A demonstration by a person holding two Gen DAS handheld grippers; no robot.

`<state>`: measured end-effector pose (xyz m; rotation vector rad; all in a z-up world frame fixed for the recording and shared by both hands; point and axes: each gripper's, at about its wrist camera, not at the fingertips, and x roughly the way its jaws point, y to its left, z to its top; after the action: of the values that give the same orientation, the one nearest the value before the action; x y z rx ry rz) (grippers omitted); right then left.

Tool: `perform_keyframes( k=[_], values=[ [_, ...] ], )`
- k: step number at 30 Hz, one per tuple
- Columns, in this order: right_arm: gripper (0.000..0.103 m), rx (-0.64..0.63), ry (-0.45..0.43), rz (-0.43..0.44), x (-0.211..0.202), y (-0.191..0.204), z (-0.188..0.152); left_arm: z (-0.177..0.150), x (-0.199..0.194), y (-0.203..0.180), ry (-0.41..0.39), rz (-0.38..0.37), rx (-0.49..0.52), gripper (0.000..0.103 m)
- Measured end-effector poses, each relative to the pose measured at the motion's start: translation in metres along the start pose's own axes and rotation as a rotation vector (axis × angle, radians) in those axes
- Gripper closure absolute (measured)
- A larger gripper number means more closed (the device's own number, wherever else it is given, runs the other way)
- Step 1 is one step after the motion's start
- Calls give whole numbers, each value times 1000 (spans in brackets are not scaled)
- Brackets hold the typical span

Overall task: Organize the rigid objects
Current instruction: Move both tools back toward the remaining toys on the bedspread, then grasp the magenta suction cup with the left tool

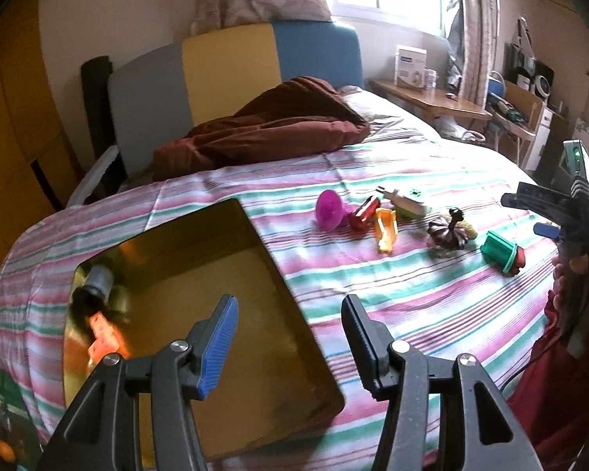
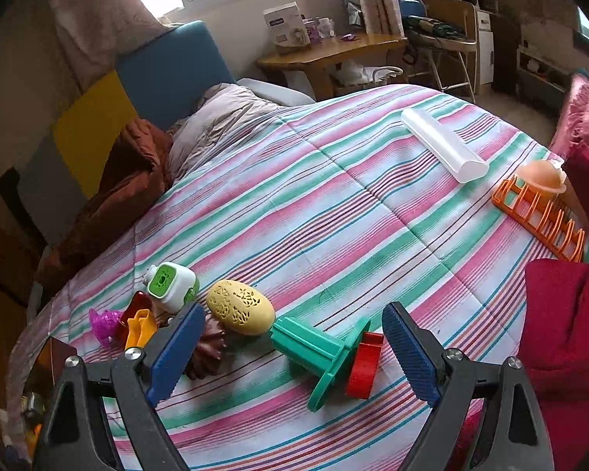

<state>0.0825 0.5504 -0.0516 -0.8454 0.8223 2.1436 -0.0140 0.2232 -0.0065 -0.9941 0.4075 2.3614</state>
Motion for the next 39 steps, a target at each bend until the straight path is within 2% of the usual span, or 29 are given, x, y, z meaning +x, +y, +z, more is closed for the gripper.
perform_keyframes(
  k=[5, 14, 16, 21, 24, 28, 31, 35, 39],
  values=[
    [11, 33, 6, 18, 0, -5, 1, 21, 20, -8, 18, -36, -3, 48],
    [10, 46, 9, 55, -1, -5, 2, 61, 73, -20, 112, -123, 2, 47],
    [10, 50, 11, 65, -1, -5, 1, 68, 88, -24, 128, -131, 26, 41],
    [10, 47, 20, 81, -1, -4, 1, 84, 124, -27, 184, -177, 57, 40],
    [10, 42, 18, 86, -1, -2, 1, 95, 144, -23, 217, -196, 20, 33],
    [9, 46, 24, 96, 0, -2, 1, 109, 166, -17, 214, -215, -16, 21],
    [9, 46, 34, 103, 2, -2, 0, 120, 183, -14, 234, -251, -56, 20],
    [9, 45, 42, 106, 4, -1, 0, 131, 208, -17, 269, -259, -80, 19],
    [9, 48, 54, 106, 7, -1, 0, 131, 236, -18, 339, -270, -125, 20]
  ],
)
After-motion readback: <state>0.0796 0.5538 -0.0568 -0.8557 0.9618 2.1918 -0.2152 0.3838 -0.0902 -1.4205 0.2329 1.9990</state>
